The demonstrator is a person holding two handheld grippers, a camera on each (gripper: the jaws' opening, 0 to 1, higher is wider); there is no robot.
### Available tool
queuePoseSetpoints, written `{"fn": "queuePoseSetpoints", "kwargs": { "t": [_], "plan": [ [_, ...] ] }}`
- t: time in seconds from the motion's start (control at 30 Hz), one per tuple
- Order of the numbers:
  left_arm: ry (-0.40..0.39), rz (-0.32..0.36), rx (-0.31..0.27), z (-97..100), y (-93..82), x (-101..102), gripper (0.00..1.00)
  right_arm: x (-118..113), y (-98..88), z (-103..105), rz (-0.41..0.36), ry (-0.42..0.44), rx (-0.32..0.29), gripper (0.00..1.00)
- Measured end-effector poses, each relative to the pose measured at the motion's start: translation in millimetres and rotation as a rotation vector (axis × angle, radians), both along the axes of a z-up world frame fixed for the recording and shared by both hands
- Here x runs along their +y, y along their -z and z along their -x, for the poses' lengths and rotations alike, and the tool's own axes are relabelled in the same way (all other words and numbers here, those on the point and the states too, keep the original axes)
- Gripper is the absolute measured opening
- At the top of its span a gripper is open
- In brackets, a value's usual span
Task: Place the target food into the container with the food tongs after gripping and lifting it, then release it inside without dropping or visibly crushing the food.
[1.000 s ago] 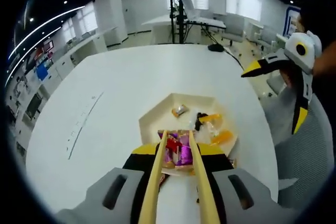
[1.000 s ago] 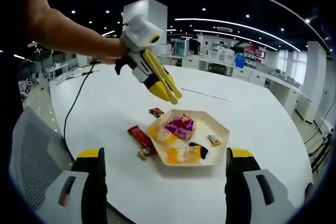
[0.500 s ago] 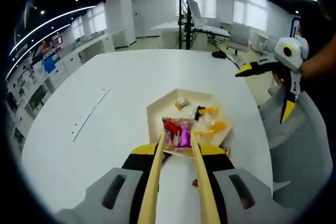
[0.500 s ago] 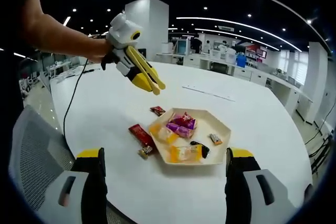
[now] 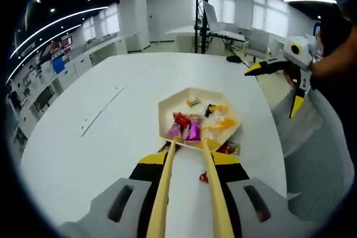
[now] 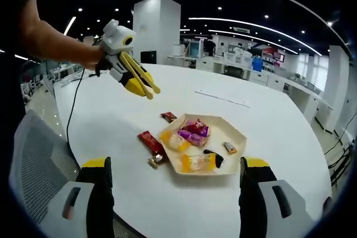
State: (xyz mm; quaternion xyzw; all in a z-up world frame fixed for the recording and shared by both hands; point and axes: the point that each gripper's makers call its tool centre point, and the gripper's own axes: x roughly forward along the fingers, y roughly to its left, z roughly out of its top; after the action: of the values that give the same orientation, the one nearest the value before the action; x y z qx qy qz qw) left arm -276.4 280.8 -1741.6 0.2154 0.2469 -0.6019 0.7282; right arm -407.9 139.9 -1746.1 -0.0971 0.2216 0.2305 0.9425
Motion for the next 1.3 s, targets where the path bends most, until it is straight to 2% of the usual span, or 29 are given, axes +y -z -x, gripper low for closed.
{"fn": "queuePoseSetpoints", "kwargs": {
  "t": [0.4, 0.67, 0.97, 1.17, 1.3],
  "plan": [
    [0.029, 0.002, 0.009, 11.8, 14.2, -2.2, 0.25, -0.4, 1.2, -0.2, 0.002, 0.001, 0.003, 0.93],
    [-0.004, 0.019, 0.023, 12.9, 26.1, -0.7, 0.25, 0.7, 1.6, 0.4, 0.004, -0.003, 0.008, 0.93],
    [0.011, 0.041, 0.035, 20.0, 27.9, -4.9, 0.25, 0.5, 3.4, 0.7, 0.006, -0.005, 0.014, 0.93],
    [0.051, 0.083, 0.039, 27.4, 19.5, -10.9, 0.25, 1.1, 3.9, 0.9, 0.009, -0.009, 0.017, 0.93],
    [0.061, 0.058, 0.03, 26.8, 26.9, -6.8, 0.25, 2.1, 4.4, 1.6, 0.011, -0.012, 0.019, 0.93]
  ]
}}
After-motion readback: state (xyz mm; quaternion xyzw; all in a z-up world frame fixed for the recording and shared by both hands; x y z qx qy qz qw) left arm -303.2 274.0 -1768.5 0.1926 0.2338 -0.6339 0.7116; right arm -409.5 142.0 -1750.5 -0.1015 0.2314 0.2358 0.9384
